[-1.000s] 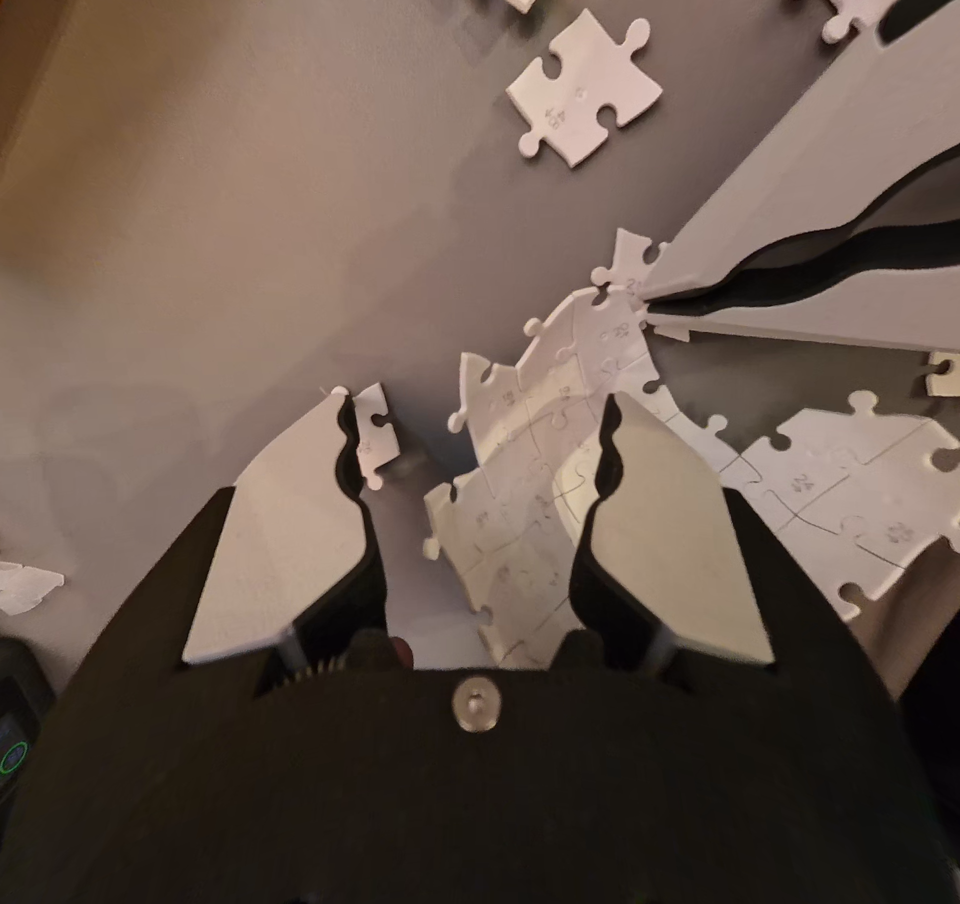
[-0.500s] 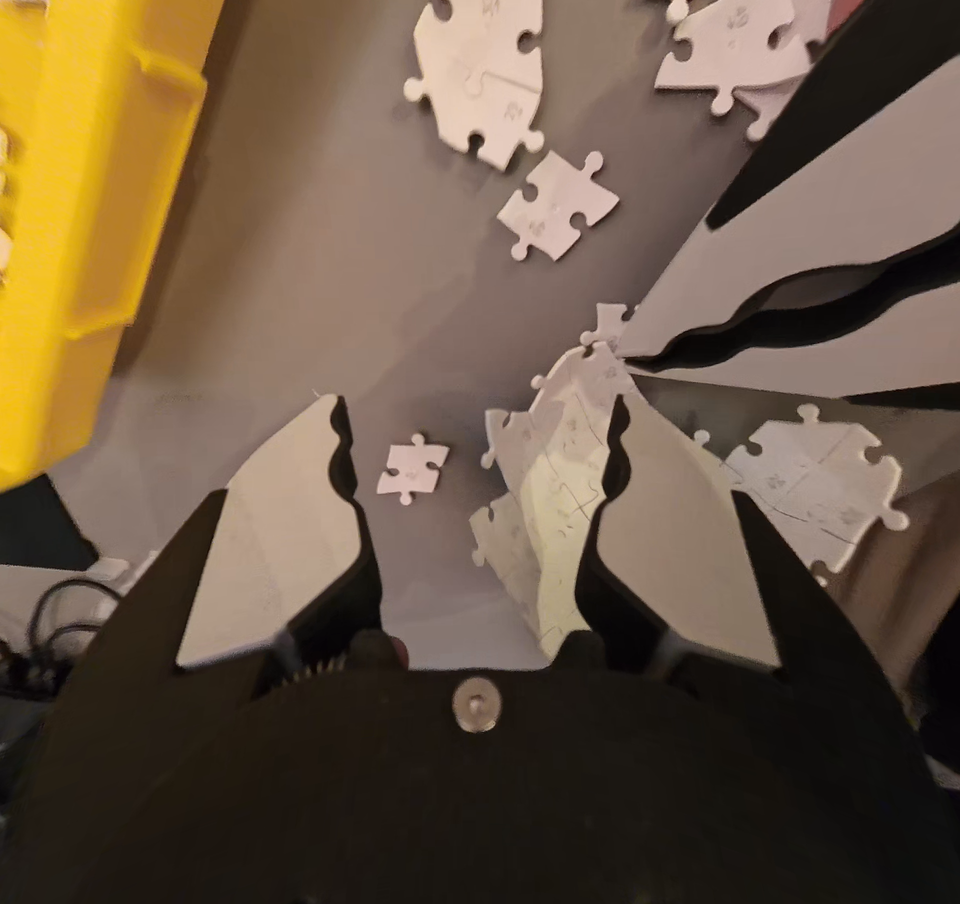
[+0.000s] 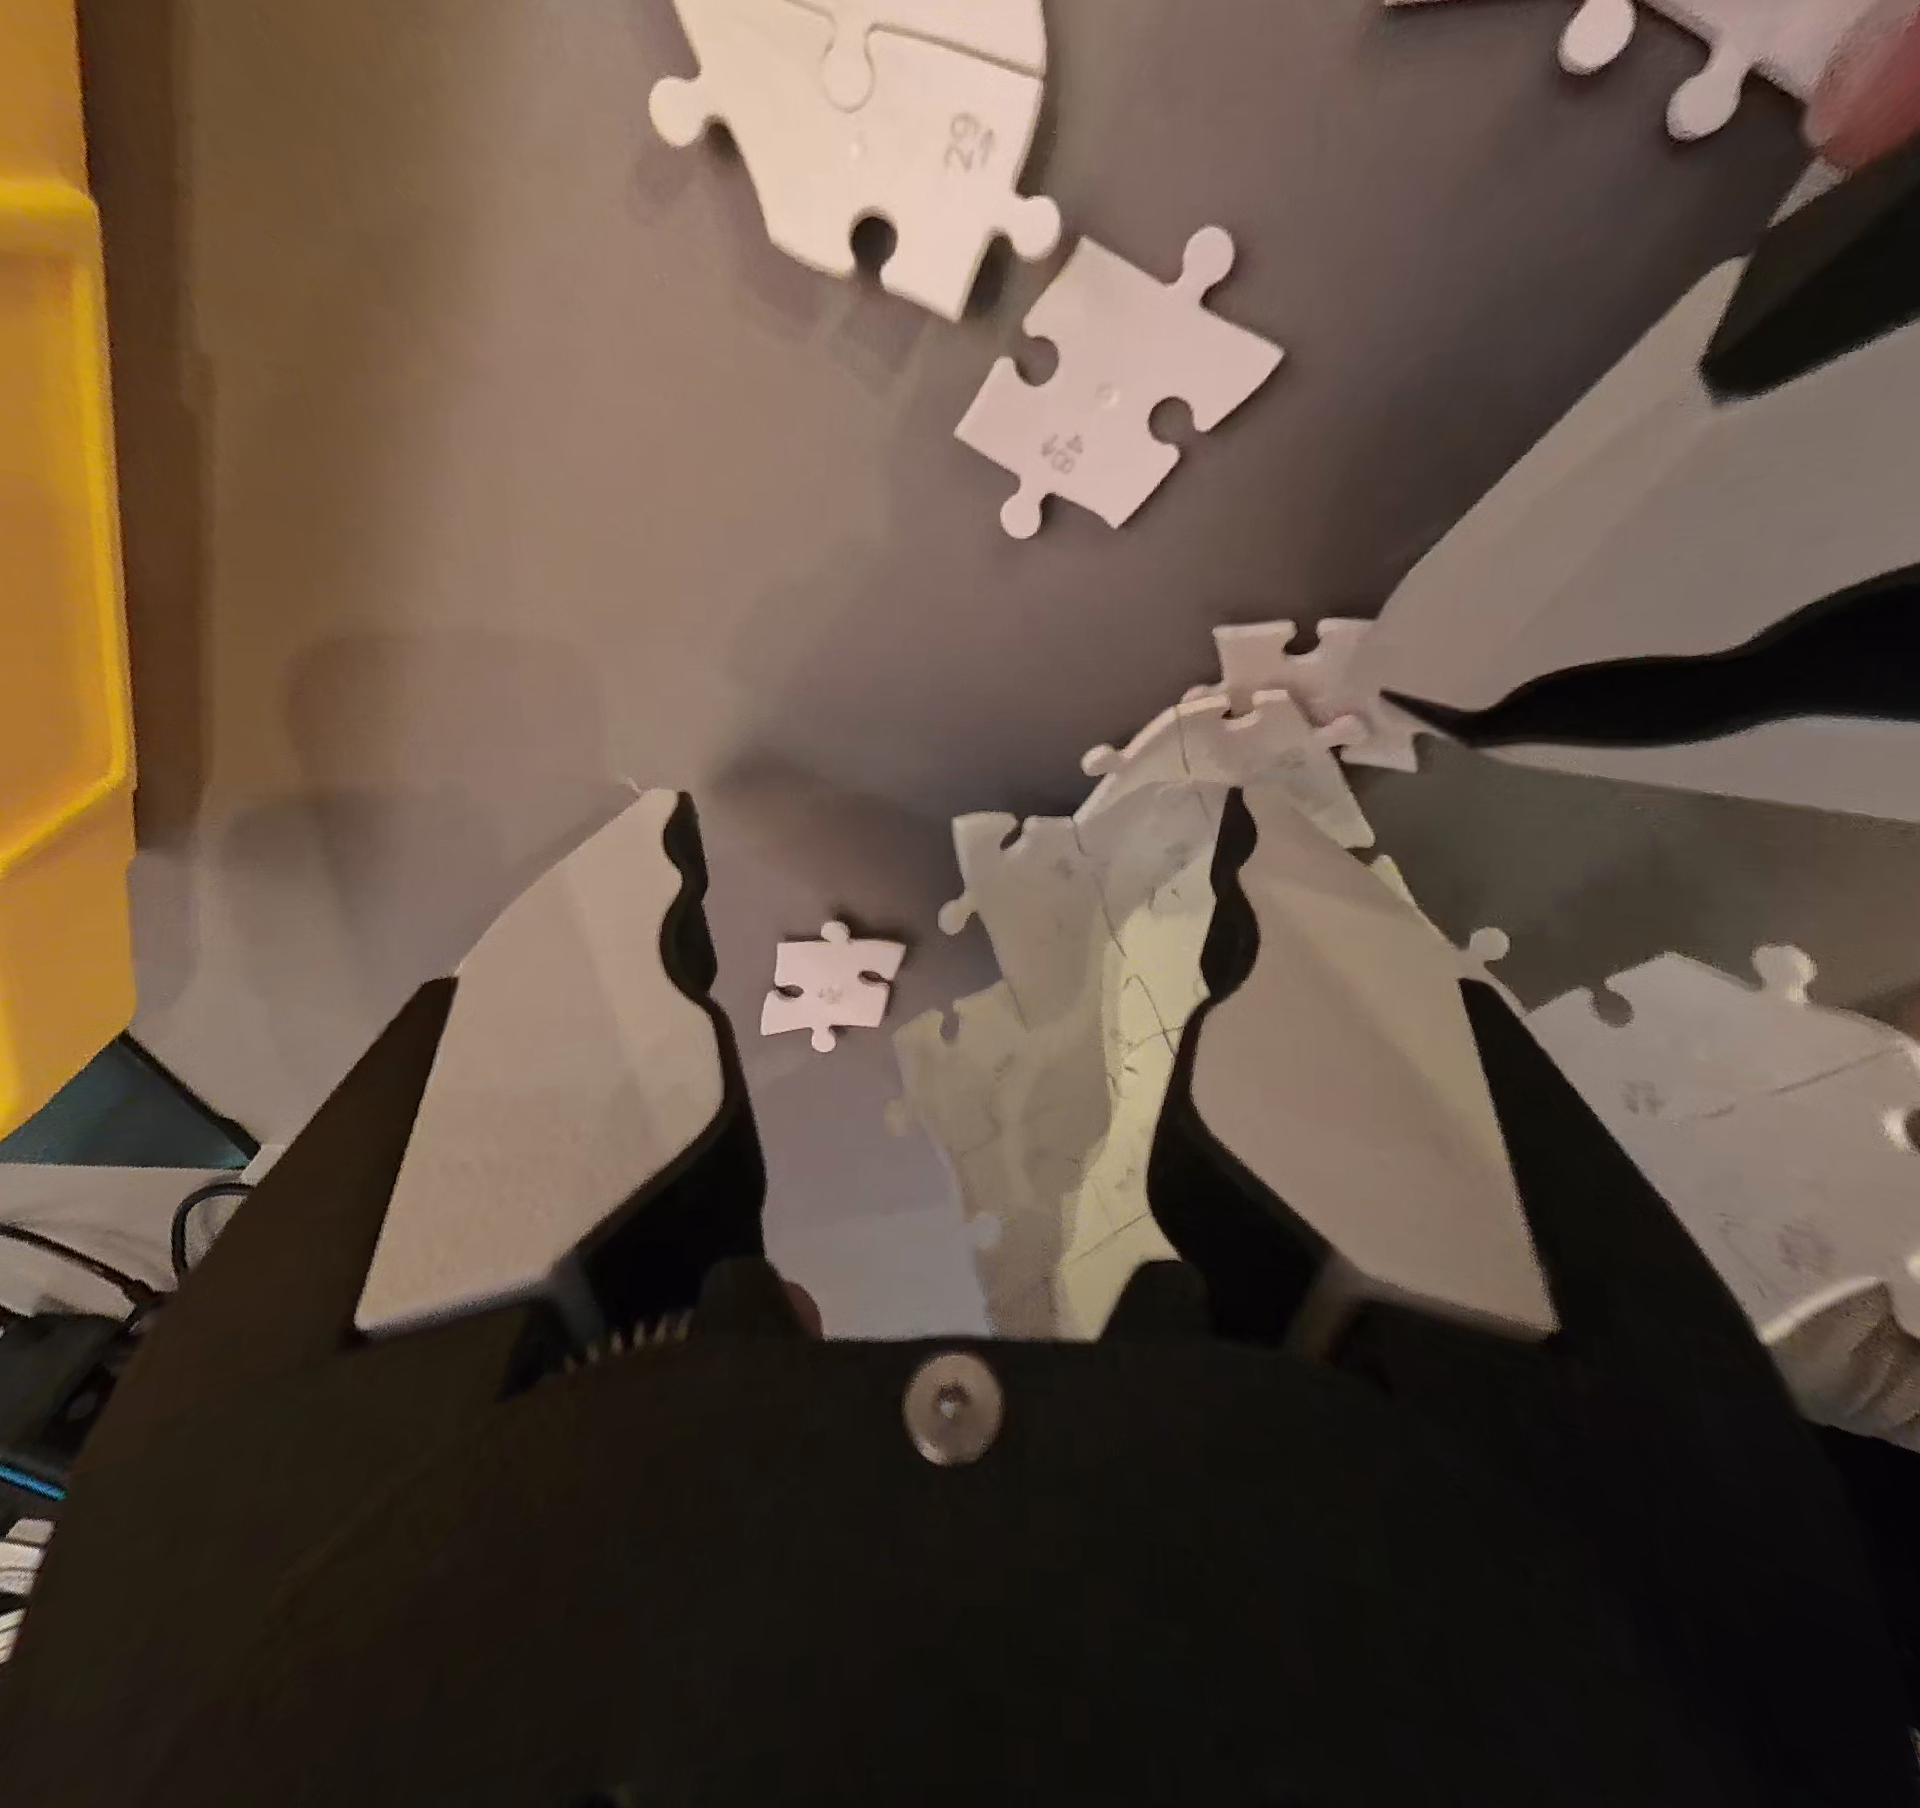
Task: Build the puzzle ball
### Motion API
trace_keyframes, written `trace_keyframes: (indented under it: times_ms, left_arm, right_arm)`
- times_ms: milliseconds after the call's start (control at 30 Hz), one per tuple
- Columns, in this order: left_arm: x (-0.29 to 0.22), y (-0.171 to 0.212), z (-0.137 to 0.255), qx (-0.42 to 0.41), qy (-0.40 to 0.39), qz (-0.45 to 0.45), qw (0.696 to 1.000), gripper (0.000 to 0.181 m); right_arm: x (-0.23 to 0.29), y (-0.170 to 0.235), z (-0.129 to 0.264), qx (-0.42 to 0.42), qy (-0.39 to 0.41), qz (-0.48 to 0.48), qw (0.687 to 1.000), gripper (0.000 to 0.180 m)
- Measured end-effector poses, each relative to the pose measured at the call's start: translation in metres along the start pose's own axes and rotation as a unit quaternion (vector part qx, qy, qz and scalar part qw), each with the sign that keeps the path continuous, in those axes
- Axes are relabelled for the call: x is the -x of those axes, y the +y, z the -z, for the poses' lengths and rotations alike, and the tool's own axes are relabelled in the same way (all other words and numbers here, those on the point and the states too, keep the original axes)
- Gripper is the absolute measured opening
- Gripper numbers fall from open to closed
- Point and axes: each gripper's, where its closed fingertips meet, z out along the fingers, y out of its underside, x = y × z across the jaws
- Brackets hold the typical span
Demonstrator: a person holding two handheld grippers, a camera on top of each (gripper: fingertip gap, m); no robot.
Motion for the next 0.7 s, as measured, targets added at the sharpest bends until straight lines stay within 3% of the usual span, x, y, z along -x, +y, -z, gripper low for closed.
trace_keyframes:
  times_ms: [700]
  left_arm:
    - [-0.004,0.009,-0.002,0.026,0.017,0.023,0.999,0.089]
  right_arm:
    - [-0.007,0.003,-0.003,0.002,0.037,-0.019,0.999,0.0]
